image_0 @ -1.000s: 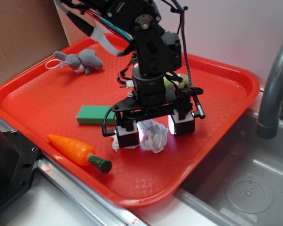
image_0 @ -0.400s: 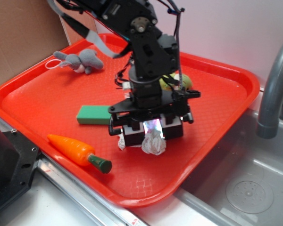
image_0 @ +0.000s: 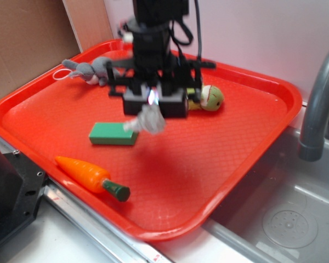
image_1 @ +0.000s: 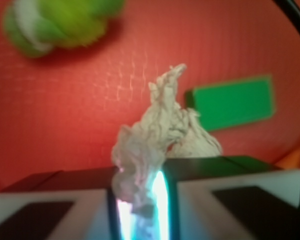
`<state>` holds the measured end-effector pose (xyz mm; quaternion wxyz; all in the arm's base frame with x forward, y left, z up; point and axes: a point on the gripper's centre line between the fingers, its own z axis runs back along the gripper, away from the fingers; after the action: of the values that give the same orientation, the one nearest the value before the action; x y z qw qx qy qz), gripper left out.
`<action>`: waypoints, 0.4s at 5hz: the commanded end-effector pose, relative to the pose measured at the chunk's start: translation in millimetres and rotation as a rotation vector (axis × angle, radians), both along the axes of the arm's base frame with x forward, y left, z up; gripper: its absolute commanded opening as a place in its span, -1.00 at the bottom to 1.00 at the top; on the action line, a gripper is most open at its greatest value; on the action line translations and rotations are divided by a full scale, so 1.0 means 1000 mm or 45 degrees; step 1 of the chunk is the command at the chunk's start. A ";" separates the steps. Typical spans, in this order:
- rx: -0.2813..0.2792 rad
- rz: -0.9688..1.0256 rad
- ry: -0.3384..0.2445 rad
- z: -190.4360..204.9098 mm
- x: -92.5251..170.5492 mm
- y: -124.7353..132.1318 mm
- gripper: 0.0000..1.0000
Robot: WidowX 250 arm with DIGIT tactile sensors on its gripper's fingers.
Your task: Grab the white paper.
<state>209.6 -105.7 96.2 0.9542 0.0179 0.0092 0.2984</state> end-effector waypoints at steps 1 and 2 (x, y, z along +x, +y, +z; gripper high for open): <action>-0.087 -0.450 -0.111 0.077 0.001 0.022 -1.00; -0.078 -0.532 -0.118 0.108 -0.013 0.040 -1.00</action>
<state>181.6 -67.8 189.8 0.9956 -0.0115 -0.0048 0.0931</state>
